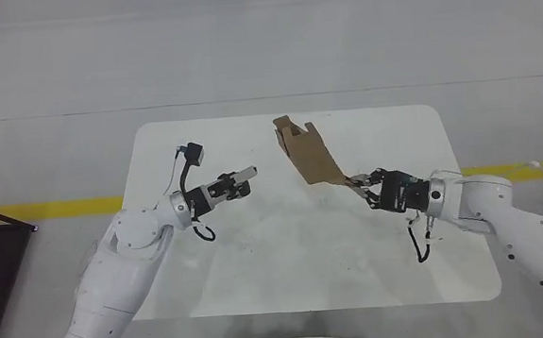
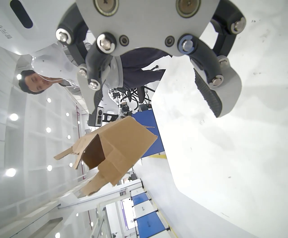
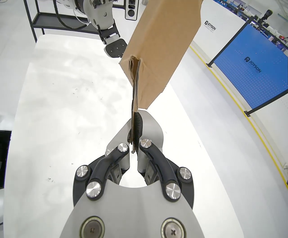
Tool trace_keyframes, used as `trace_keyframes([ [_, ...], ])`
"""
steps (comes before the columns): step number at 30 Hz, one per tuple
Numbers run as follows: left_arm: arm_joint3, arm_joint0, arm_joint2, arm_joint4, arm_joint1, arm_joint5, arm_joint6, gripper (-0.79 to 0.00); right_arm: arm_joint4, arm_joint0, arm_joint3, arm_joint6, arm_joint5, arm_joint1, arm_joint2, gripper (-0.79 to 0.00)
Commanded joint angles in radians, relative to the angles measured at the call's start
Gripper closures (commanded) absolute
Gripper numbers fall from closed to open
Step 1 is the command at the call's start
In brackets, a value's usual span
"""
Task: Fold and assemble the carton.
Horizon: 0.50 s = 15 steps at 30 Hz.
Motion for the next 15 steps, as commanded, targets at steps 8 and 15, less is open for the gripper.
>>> trace_keyframes([
  [8,-0.054,0.007,-0.025,0.069,0.005,0.012,0.072,-0.785,-0.086,-0.013,-0.013,-0.021,0.071,-0.015,-0.016,0.000],
  [15,-0.198,0.025,-0.055,0.377,0.020,0.117,0.155,-0.785,-0.146,-0.013,-0.013,0.032,0.168,-0.040,-0.045,0.000],
])
